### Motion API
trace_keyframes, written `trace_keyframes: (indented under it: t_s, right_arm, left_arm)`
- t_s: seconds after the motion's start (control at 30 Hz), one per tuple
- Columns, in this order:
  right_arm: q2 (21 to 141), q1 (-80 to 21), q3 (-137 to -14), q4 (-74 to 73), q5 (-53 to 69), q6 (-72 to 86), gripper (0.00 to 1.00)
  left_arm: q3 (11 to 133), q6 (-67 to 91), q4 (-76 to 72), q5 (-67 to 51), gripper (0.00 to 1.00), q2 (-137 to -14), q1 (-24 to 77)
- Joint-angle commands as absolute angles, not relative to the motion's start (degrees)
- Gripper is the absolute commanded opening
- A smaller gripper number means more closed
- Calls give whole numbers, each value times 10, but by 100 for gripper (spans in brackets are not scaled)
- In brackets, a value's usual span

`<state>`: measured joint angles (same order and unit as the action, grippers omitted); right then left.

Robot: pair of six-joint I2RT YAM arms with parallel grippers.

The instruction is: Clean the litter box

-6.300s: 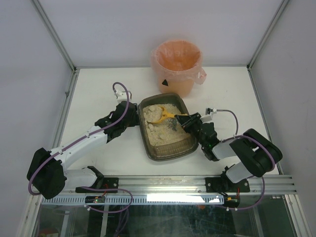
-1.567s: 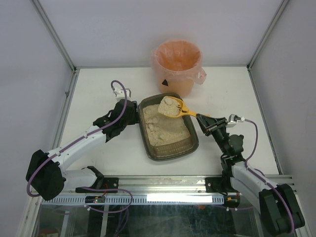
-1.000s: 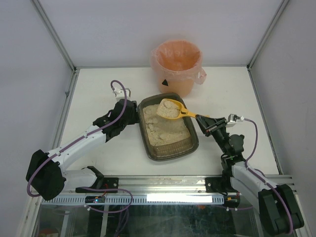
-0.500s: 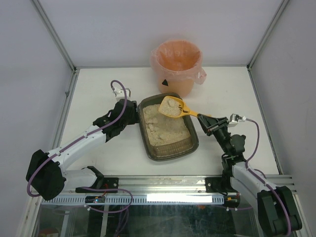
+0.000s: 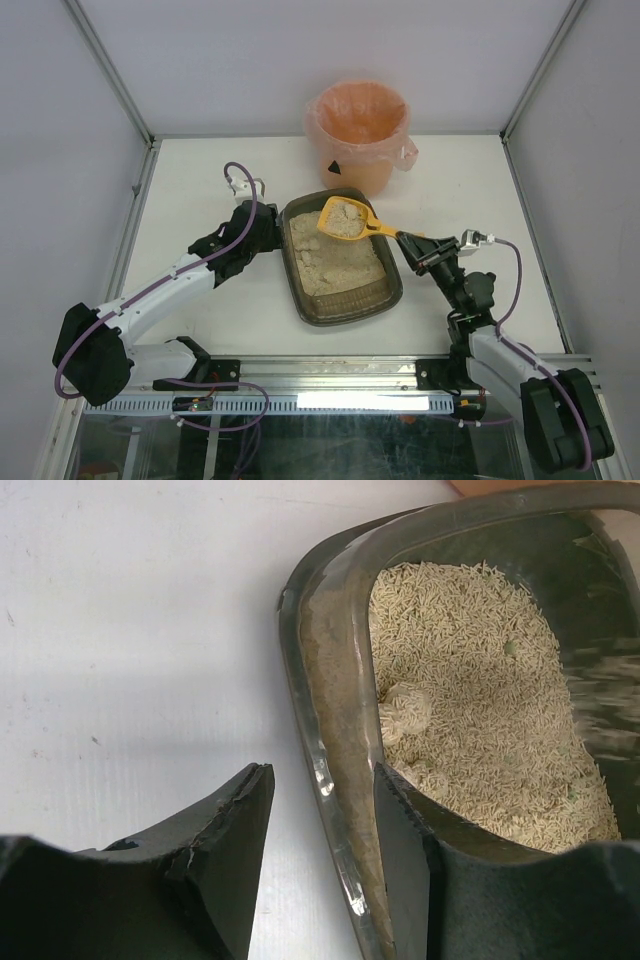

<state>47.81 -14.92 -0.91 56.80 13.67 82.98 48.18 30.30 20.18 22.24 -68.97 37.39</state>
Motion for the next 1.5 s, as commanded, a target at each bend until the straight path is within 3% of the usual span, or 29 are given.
trace_keyframes:
  t_s: [0.0, 0.17, 0.27, 0.37, 0.47, 0.57, 0.9, 1.0, 1.1, 1.47]
  right_arm:
    - [466, -136, -1, 609, 145, 843, 0]
    - [482, -155, -10, 633, 155, 839, 0]
    - [471, -116, -3, 602, 155, 849, 0]
    - [489, -151, -22, 626, 166, 835, 0]
    - [479, -115, -7, 599, 161, 848, 0]
    - [495, -161, -24, 615, 166, 832, 0]
    - [538, -155, -30, 616, 152, 827, 0]
    - [568, -195, -56, 629, 156, 806, 0]
    - [569, -155, -31, 640, 151, 829, 0]
    - [562, -186, -43, 622, 144, 807, 0]
  left_arm:
    - [490, 304, 177, 229, 46, -671, 368]
    - [487, 306, 175, 227, 47, -668, 368]
    - [496, 301, 179, 225, 46, -674, 368]
    - [490, 303, 178, 228, 47, -668, 368]
    - [493, 301, 177, 226, 46, -672, 367]
    - [489, 305, 177, 225, 46, -669, 367]
    - [491, 302, 176, 225, 46, -671, 367]
    - [487, 303, 176, 228, 47, -665, 367]
    - [492, 298, 180, 231, 46, -667, 367]
    - [492, 300, 172, 222, 47, -679, 367]
